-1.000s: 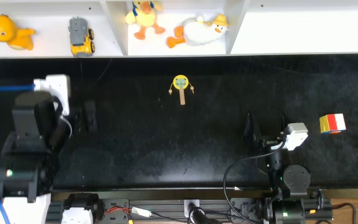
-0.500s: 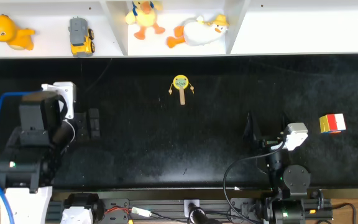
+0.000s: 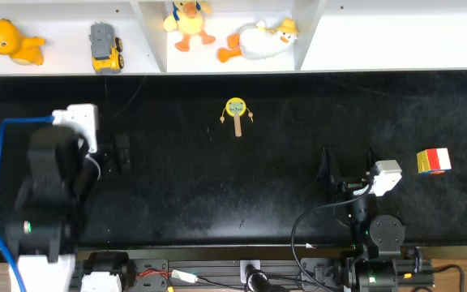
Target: Store Toys
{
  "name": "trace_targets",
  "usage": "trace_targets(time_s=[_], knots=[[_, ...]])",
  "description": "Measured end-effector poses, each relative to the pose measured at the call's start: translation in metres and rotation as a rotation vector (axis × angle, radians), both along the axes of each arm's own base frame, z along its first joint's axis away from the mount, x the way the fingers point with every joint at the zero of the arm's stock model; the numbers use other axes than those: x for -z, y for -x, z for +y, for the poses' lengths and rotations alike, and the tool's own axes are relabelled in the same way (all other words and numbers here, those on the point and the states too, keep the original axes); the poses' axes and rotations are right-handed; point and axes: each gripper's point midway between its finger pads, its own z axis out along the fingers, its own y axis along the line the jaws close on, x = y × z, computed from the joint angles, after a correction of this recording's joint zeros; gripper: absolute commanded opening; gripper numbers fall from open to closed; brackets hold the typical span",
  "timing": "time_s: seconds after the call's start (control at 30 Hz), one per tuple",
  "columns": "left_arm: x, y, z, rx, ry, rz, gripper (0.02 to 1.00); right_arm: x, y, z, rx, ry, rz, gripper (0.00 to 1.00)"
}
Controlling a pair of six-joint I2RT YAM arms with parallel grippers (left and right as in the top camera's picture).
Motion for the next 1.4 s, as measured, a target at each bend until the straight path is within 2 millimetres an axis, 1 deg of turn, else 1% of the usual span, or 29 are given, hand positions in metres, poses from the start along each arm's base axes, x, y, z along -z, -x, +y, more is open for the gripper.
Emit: trace_targets(time_s=[0.03, 0.1, 0.17, 0.23, 0.33, 0.43, 0.57, 0.73, 0.93, 1.4], knots=[[-0.006, 0.000, 0.003, -0.013, -0.002, -0.070, 0.998, 0.000, 0.000, 0.000, 0.000, 0.000, 0.000, 0.996], [-0.010, 0.002, 0.009, -0.040, -0.006, -0.187, 0.998, 0.000, 0.000, 0.000, 0.000, 0.000, -0.001, 0.996], [-0.007, 0.003, 0.015, -0.061, -0.011, -0.292, 0.998, 0.000, 0.000, 0.000, 0.000, 0.000, 0.000, 0.996], [0.004, 0.004, 0.018, -0.074, -0.014, -0.362, 0.998, 0.000, 0.000, 0.000, 0.000, 0.000, 0.000, 0.993], [0.025, 0.005, 0.021, -0.085, -0.017, -0.436, 0.996, 0.000, 0.000, 0.000, 0.000, 0.000, 0.000, 0.993], [0.038, 0.006, 0.022, -0.091, -0.020, -0.494, 0.998, 0.000, 0.000, 0.000, 0.000, 0.000, 0.000, 0.996], [0.049, 0.010, 0.022, -0.091, -0.021, -0.525, 0.998, 0.000, 0.000, 0.000, 0.000, 0.000, 0.000, 0.998], [0.051, 0.014, 0.022, -0.091, -0.022, -0.566, 0.998, 0.000, 0.000, 0.000, 0.000, 0.000, 0.000, 0.996], [0.067, 0.019, 0.021, -0.092, -0.021, -0.560, 0.998, 0.000, 0.000, 0.000, 0.000, 0.000, 0.000, 0.996], [0.065, 0.019, 0.021, -0.091, -0.021, -0.573, 0.996, 0.000, 0.000, 0.000, 0.000, 0.000, 0.000, 0.993]])
